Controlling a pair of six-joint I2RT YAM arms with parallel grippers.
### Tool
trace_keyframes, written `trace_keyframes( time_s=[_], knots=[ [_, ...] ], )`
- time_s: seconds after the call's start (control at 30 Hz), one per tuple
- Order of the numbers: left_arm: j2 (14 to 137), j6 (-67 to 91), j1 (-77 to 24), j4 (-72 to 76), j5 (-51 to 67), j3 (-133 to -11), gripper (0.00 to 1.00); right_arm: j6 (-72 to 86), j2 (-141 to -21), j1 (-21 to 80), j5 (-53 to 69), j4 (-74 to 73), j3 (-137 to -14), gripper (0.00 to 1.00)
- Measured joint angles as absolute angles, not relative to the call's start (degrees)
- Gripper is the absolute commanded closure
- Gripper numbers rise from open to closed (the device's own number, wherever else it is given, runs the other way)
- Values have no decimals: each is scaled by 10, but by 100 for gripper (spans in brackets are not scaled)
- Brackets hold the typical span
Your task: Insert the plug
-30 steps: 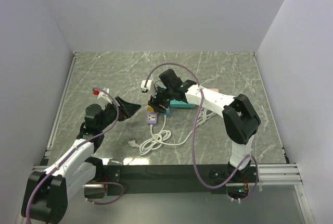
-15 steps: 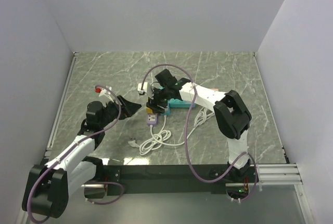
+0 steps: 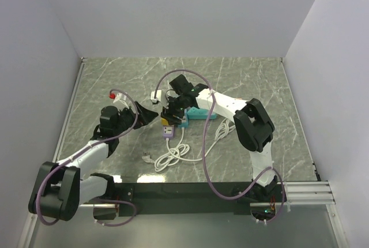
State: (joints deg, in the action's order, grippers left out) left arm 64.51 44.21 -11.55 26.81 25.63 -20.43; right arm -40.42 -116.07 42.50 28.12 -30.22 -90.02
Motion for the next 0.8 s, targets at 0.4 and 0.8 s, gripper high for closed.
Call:
trace_keyframes(
  time_s=[0.4,0.8],
  knots=[
    [708,431,-153,279,226,-245,16,-406,-1185,429,279,-331,-937,93],
    [791,432,-172,303,196,-256,37,-404,-1185,430,274,-333,-938,93]
  ],
)
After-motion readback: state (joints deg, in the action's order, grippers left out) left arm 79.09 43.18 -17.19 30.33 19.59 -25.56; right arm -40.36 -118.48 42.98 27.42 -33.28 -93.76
